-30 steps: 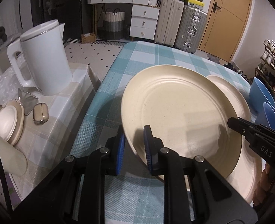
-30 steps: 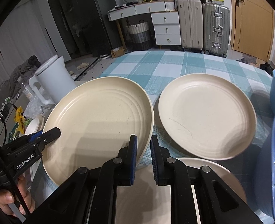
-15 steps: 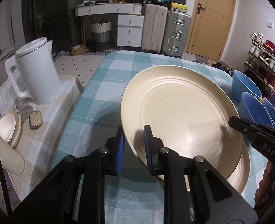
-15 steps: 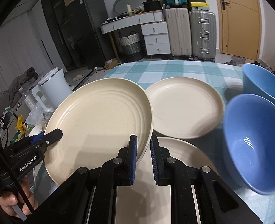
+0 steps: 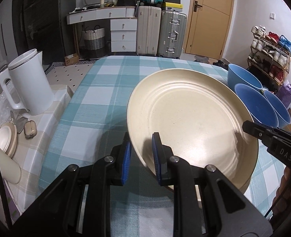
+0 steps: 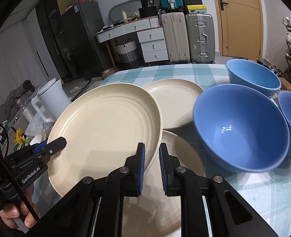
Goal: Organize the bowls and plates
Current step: 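Lift the cream plate with the right gripper and carry it toward the other plates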
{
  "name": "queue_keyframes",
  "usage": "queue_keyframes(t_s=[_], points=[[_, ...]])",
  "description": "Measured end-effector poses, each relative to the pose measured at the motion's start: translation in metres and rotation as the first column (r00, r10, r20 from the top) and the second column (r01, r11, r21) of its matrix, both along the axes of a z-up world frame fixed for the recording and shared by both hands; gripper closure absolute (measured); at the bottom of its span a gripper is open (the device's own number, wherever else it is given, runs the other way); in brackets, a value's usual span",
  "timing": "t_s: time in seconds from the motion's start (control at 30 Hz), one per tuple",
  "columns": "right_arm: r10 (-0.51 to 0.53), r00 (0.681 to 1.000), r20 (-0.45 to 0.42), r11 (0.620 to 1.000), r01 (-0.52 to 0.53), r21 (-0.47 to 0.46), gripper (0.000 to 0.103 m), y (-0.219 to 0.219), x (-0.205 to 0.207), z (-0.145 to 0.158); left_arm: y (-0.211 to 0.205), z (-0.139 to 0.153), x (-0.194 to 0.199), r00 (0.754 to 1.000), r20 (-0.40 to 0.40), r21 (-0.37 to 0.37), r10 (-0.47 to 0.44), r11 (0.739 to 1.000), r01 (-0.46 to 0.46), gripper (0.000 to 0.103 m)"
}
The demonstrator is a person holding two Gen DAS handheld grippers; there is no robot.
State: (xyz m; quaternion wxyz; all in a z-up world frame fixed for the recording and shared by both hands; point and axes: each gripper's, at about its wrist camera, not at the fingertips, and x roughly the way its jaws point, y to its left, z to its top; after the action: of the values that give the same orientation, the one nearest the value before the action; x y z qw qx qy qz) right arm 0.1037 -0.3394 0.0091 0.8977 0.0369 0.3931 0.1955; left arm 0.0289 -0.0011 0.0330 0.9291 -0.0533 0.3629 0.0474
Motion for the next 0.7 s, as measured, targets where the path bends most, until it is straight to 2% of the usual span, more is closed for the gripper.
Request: queue_keyframes(t_s=[0.33, 0.7], points=[[-0.034, 0.999, -0.010, 0.999, 0.034, 0.003, 0.088, -0.029, -0.019, -0.006, -0.020, -0.010, -0.006, 0.999, -0.012, 0.016, -0.047, 0.999, 0.047, 0.086], [-0.066, 0.997, -0.030, 0.998, 0.065, -0.025, 0.088, -0.036, -0.025, -0.019, -0.031, -0.026, -0.002, 0.995, -0.040, 0.035, -0.087, 0.995, 0.089, 0.086]])
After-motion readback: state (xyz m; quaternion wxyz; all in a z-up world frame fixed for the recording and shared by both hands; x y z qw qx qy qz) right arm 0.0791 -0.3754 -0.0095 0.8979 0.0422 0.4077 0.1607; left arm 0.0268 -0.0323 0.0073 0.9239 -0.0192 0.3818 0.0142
